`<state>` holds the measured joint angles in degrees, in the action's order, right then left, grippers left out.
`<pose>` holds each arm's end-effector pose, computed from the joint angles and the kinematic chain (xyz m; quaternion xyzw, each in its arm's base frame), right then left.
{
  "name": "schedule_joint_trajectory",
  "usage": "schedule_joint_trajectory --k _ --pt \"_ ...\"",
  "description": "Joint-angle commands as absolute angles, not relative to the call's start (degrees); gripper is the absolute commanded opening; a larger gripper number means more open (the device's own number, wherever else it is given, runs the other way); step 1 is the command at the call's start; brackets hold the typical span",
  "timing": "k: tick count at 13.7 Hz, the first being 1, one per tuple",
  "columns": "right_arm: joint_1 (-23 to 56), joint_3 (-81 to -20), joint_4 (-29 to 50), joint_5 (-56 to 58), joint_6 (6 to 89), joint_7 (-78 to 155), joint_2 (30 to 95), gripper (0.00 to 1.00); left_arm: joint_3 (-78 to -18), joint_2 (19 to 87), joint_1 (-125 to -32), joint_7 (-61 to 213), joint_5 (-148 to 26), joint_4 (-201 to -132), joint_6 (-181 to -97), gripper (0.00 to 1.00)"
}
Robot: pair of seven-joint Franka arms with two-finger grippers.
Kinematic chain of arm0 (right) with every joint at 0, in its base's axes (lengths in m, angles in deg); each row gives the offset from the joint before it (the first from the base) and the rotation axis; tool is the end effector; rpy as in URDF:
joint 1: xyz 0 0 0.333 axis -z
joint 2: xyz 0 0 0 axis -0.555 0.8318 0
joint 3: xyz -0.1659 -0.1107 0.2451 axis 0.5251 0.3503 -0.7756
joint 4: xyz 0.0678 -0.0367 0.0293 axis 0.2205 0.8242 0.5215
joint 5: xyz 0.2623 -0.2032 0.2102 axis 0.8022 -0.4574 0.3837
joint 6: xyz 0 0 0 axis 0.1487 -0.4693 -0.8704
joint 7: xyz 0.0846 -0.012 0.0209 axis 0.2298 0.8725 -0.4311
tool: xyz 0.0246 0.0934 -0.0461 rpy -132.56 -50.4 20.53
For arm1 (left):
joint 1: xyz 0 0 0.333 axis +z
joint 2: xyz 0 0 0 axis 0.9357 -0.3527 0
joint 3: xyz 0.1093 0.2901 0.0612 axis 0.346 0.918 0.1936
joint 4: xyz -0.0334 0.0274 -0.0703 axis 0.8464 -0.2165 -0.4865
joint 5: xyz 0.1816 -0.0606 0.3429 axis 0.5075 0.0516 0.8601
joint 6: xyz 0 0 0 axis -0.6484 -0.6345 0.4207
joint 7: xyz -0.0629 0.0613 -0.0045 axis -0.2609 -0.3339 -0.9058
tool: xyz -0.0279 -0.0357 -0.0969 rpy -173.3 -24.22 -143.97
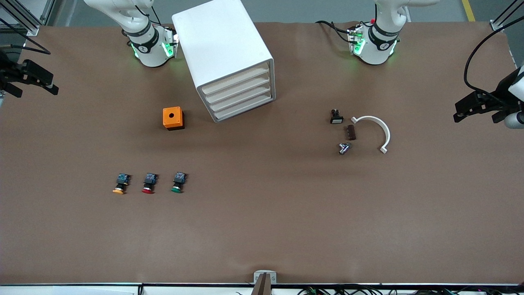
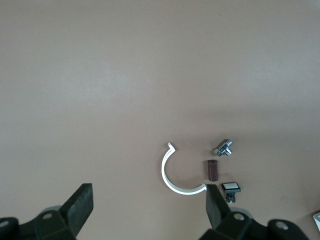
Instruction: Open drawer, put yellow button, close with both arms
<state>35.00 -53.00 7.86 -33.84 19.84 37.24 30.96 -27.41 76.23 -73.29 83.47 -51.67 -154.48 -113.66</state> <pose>0.5037 -0.0328 0.6490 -0.9995 -0.0197 -0.0012 0.0231 0.5719 -0.0162 0.6233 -0.9996 0.0238 -0.0165 0.0035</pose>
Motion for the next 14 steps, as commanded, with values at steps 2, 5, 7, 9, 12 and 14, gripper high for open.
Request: schedule_joint_trajectory --k 2,5,7,9,12,14 --pt "34.94 -52.82 10.36 -33.47 20.41 37.05 28.59 1.00 -27.53 75.50 -73.39 83.61 -51.88 -152.86 -112.39 0.99" --pt "34.94 -52.82 10.36 -33.47 20.67 37.05 28.59 1.00 -27.53 73.06 -73.48 83.43 -50.92 -153.03 -112.39 0.99" --pt "34.94 -52.73 10.36 -33.47 20.67 37.05 28.68 1.00 -27.88 71.29 -73.74 83.61 -49.86 -153.04 -112.56 0.99" --pt "34.94 -52.73 10.27 -33.47 20.59 37.05 28.68 1.00 -27.97 68.13 -73.83 83.00 -50.38 -152.86 -112.91 0.99" --pt "35.03 -52.73 10.27 -33.47 20.59 37.14 28.77 1.00 -28.32 62.95 -76.63 82.90 -50.73 -153.04 -112.91 0.99" --pt "35.12 -52.64 10.27 -33.29 20.50 37.49 28.77 1.00 -28.32 60.65 -79.79 78.98 -50.65 -153.12 -112.91 0.99"
